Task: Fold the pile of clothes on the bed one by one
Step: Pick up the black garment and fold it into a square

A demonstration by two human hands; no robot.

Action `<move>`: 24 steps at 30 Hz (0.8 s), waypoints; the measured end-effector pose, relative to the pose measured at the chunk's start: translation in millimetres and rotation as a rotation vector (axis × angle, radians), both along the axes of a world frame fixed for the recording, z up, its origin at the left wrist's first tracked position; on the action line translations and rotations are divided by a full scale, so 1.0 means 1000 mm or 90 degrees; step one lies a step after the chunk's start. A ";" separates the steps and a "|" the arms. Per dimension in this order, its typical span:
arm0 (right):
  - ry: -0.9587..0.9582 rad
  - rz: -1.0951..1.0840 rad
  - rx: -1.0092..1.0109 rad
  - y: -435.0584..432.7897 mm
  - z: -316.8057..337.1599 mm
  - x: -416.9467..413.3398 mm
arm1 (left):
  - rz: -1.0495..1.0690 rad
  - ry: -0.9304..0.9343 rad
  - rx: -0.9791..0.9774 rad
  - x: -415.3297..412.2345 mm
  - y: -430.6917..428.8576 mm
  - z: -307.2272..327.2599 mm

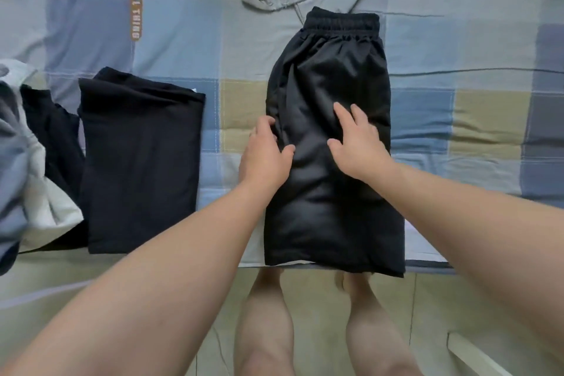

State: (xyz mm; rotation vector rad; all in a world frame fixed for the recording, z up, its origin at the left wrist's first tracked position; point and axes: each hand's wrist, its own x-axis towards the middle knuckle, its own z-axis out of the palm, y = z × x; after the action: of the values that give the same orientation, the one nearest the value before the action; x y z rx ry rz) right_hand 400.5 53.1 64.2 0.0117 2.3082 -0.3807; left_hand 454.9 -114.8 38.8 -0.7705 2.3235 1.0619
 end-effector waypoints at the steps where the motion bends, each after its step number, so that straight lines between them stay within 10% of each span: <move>1: -0.042 0.034 -0.010 -0.005 -0.004 -0.005 | 0.031 -0.040 0.020 0.008 -0.002 -0.003; 10: 0.199 0.042 -0.097 -0.013 0.000 -0.052 | -0.048 0.032 -0.057 0.038 -0.021 0.008; 14: 0.129 0.048 0.036 -0.047 -0.013 -0.077 | -0.225 0.089 -0.140 0.026 -0.015 0.002; 19: 0.067 0.238 -0.088 -0.076 -0.009 -0.080 | -0.267 -0.013 -0.144 0.024 -0.012 -0.010; 22: 0.258 0.108 -0.093 -0.072 -0.006 -0.078 | -0.270 -0.012 -0.135 0.023 -0.016 -0.009; 24: 0.182 0.005 -0.009 -0.069 -0.008 -0.083 | -0.285 -0.012 -0.131 0.022 -0.020 -0.009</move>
State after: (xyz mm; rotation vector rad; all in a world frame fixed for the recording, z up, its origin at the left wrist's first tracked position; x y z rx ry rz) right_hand 317.5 -15.8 56.0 -0.0623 2.5863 -0.4182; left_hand 477.2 -134.6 30.2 -0.2986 2.4528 0.6249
